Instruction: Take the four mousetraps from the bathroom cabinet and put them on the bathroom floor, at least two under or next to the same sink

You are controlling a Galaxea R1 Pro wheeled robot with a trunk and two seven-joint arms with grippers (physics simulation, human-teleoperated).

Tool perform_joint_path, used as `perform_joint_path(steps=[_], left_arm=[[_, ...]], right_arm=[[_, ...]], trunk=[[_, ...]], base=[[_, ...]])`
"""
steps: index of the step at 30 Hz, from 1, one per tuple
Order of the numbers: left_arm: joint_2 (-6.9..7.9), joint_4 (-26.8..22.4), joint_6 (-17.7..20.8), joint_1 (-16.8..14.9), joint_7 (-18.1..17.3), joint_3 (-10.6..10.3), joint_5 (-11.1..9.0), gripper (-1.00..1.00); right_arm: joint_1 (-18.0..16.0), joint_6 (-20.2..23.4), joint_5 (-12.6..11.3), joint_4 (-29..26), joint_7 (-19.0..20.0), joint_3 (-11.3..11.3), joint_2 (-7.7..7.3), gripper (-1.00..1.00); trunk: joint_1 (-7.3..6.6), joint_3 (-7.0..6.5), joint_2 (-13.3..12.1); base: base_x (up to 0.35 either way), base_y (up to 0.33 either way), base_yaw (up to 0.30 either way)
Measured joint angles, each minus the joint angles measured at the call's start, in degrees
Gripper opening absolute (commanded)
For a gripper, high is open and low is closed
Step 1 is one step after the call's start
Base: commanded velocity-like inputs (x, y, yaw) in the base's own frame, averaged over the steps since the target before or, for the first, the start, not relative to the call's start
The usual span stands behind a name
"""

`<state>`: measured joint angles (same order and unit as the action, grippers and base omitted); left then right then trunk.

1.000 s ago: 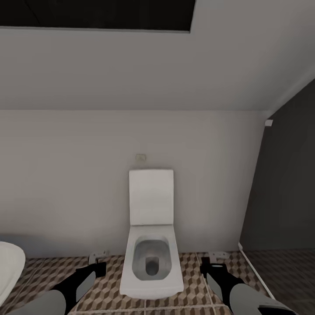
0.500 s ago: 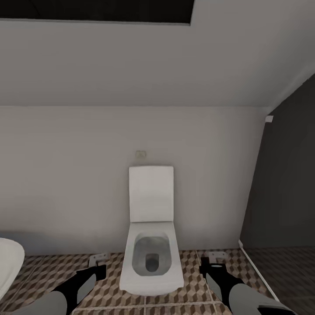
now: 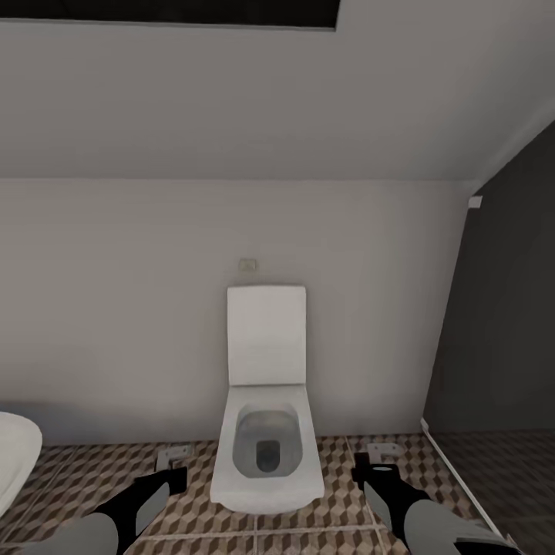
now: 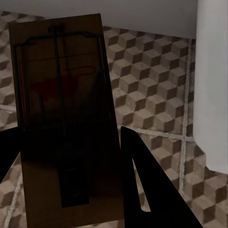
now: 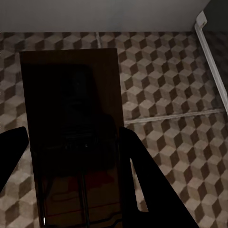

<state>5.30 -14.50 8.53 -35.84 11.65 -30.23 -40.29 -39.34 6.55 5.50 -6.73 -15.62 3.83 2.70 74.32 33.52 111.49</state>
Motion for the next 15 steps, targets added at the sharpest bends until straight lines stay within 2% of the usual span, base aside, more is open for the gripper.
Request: perform_joint_path(steps=[5, 8, 15], left_arm=[[0.03, 0.0, 0.0, 0.0, 0.0, 0.0, 0.0, -1.0], [0.07, 0.0, 0.0, 0.0, 0.0, 0.0, 0.0, -1.0], [0.04, 0.0, 0.0, 0.0, 0.0, -0.1, 0.0, -1.0]], right_arm=[[0.0, 0.1, 0.0, -0.1, -1.0, 0.1, 0.48, -1.0], [0.0, -0.1, -0.3, -0.1, -3.6, 0.2, 0.63, -1.0], [0.0, -0.3, -0.5, -0.1, -5.6, 0.2, 0.5, -1.0]], trunk=[[1.1, 0.9, 2.0], [1.76, 1.44, 3.2], [3.3, 2.69, 6.0]], base=[[0.0, 0.0, 0.0], [0.0, 0.0, 0.036], [0.0, 0.0, 0.146]])
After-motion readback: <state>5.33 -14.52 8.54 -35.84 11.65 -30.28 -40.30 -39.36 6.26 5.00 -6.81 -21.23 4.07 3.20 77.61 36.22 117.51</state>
